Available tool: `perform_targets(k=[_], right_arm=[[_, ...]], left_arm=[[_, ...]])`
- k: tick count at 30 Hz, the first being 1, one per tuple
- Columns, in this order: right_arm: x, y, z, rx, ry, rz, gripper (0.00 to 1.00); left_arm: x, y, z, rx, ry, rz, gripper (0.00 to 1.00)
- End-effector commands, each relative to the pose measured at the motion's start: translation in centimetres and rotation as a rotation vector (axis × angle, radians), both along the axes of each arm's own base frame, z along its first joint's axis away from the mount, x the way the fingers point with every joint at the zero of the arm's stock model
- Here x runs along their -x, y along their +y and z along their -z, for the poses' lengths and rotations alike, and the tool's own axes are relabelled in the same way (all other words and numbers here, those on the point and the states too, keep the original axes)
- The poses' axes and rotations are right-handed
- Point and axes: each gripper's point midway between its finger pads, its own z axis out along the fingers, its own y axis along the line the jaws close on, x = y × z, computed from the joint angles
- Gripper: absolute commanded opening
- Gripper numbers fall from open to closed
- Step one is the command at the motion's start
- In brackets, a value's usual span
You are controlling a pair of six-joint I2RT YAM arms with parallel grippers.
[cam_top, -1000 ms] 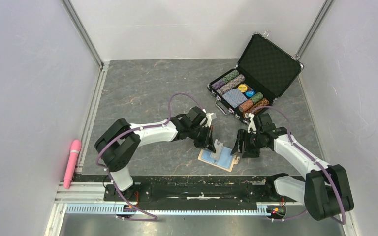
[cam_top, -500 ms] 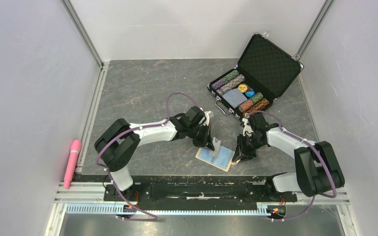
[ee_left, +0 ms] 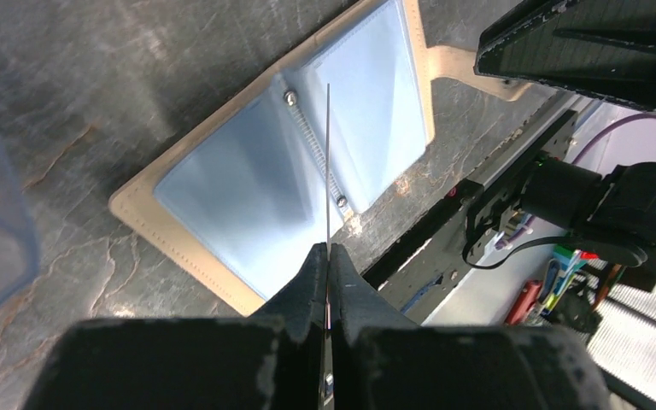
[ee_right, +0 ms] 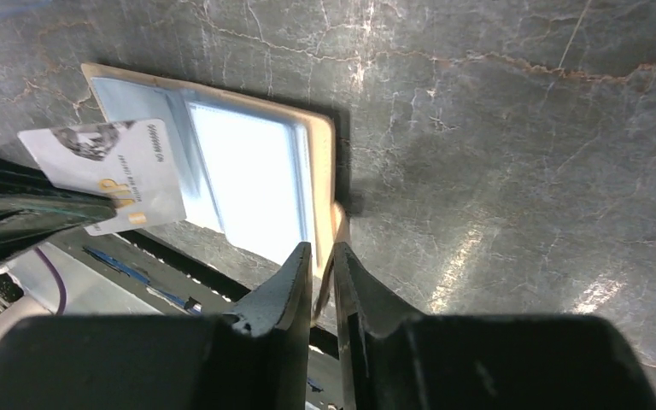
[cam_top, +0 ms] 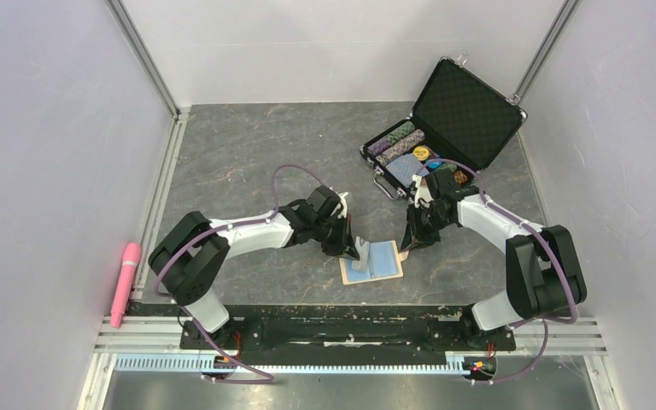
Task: Put the credit cards into the card holder
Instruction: Insert the credit card into the card holder.
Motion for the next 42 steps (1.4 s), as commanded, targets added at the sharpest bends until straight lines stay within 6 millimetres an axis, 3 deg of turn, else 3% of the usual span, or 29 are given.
perform_targets(k=[1, 6, 12, 15, 21, 30, 42], right_arm=[[1.2, 0.0, 0.6, -0.006, 0.030, -0.019, 0.15], [2.8, 0.1, 1.5, -0.035, 0.065, -0.016, 0.01], [3.8, 0.0, 2.1, -0.040, 0.075, -0.015, 0.00], [3.5, -0.1, 2.0, -0.035, 0.066, -0.011, 0.04], [2.3, 0.2, 1.2, -0.041, 0.031, -0.007, 0.23], [2.6, 0.3, 1.9, -0.048, 0.040, -0.009, 0.21], [2.9, 0.3, 2.3, -0.051, 0.047, -0.009, 0.17]], left_arm=[[-1.6, -0.3, -2.5, 0.104, -0.021, -0.136, 0.02], [-1.5, -1.3, -2.3, 0.174, 0.020, -0.151, 0.02], [-1.5, -1.4, -2.1, 0.191, 0.032, -0.167, 0.02], [-1.4, -1.1, -2.0, 0.168, 0.017, -0.153, 0.02], [-1.2, -0.5, -1.7, 0.118, -0.014, -0.094, 0.02], [-0.6, 0.1, -0.2, 0.051, 0.005, -0.048, 0.02], [-0.6, -1.6, -0.3, 0.144, 0.036, -0.035, 0.02]])
